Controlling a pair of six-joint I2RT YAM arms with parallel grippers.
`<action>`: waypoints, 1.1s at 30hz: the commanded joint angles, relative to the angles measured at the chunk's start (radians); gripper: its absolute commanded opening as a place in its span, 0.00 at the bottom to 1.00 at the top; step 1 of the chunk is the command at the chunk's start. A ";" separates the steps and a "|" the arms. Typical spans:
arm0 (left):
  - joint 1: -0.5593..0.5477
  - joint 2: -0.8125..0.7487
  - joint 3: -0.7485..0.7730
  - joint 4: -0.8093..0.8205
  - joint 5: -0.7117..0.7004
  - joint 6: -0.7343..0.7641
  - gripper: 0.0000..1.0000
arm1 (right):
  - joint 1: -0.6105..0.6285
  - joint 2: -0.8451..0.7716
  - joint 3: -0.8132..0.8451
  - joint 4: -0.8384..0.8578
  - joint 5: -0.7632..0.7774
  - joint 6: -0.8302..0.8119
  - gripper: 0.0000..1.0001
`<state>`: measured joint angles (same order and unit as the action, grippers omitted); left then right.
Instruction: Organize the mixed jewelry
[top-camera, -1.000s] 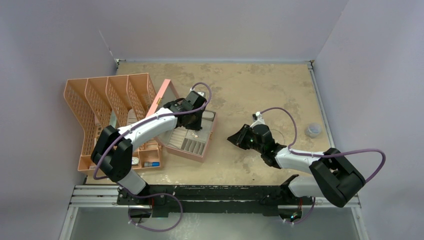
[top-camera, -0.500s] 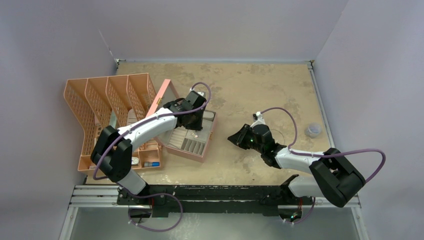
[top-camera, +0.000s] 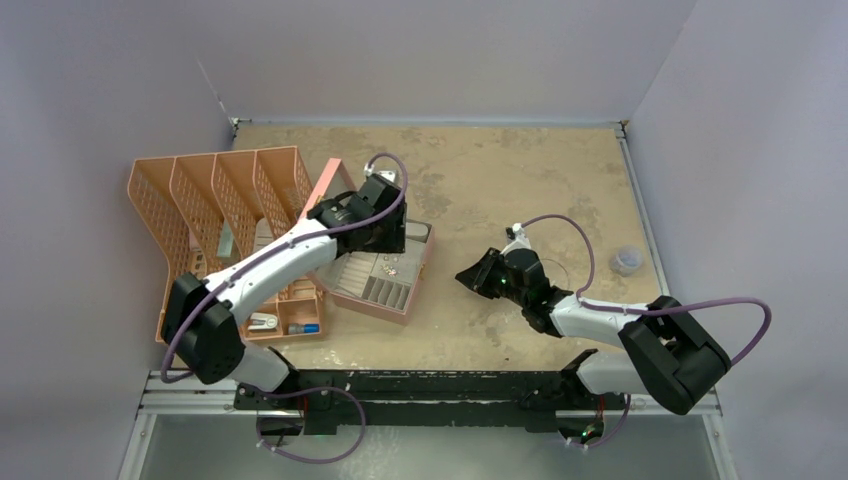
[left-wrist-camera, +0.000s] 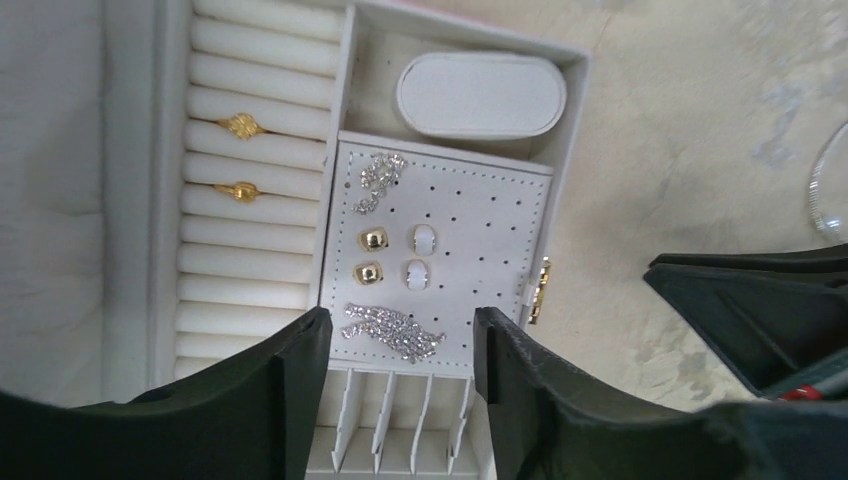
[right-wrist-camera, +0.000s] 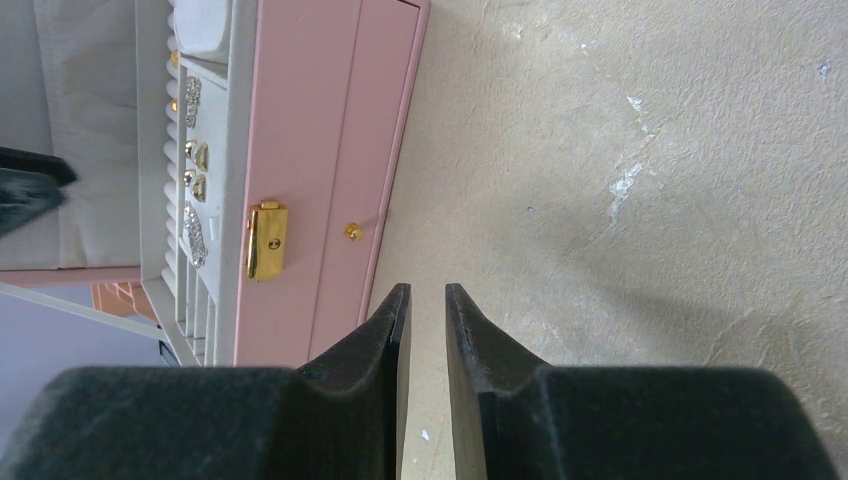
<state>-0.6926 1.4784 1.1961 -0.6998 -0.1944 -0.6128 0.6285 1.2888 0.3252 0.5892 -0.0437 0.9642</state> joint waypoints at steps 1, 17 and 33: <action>-0.002 -0.086 0.089 -0.016 -0.055 0.002 0.57 | 0.004 -0.006 0.000 0.043 0.015 -0.009 0.21; 0.031 -0.194 0.252 -0.066 -0.311 0.271 0.81 | 0.004 -0.024 -0.007 0.037 0.017 -0.005 0.21; 0.295 -0.184 0.214 -0.072 -0.151 0.222 0.84 | 0.004 -0.019 -0.005 0.037 0.019 0.002 0.22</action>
<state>-0.4278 1.2961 1.4120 -0.7727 -0.3767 -0.3737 0.6285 1.2869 0.3229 0.5892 -0.0429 0.9668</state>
